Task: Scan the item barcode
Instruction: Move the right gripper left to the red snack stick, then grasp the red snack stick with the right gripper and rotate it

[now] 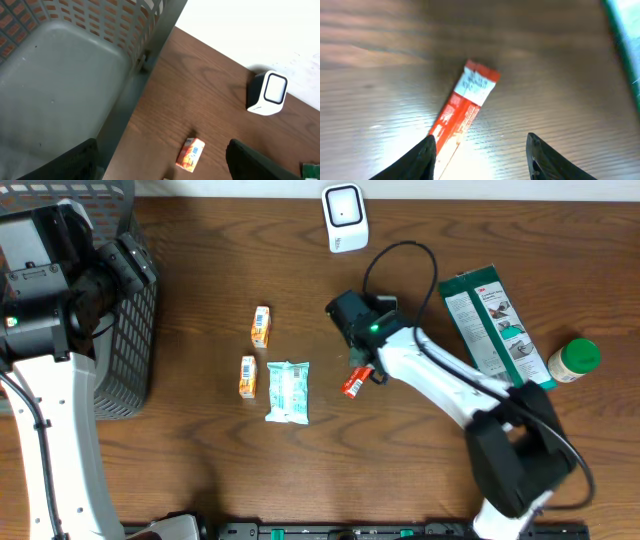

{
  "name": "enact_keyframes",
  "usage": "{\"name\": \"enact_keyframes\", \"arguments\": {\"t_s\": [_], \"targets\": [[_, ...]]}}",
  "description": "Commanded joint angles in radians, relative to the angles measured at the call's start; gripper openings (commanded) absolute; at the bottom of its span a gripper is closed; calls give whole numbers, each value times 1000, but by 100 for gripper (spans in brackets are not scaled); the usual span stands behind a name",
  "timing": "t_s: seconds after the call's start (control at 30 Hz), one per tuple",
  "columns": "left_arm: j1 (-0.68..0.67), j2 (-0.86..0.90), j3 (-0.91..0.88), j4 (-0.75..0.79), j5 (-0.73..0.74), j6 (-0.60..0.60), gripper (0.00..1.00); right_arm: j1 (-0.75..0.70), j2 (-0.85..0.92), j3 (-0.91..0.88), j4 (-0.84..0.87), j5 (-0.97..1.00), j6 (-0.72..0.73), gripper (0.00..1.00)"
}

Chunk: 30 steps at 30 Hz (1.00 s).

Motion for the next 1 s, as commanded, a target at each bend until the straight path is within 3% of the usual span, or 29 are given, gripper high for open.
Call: {"name": "enact_keyframes", "arguments": {"t_s": [0.0,0.13,0.27,0.43,0.7,0.8,0.97], "targets": [[2,2,-1,1,-9,-9,82,-22,-121,12,13,-12,-174,53],[2,2,-1,1,-9,-9,82,-64,-187,12,58,-86,-175,53],[2,2,-1,1,-9,-9,82,-116,-179,11,152,-106,-175,45],[2,2,-1,1,-9,-9,82,-142,-114,11,219,-201,-175,4],[2,2,-1,1,-9,-9,82,-140,80,11,278,-227,-176,8],[2,2,-1,1,-9,-9,82,-140,151,11,303,-229,-180,1],[2,2,-1,1,-9,-9,82,-140,171,12,223,-266,-254,1]]}}
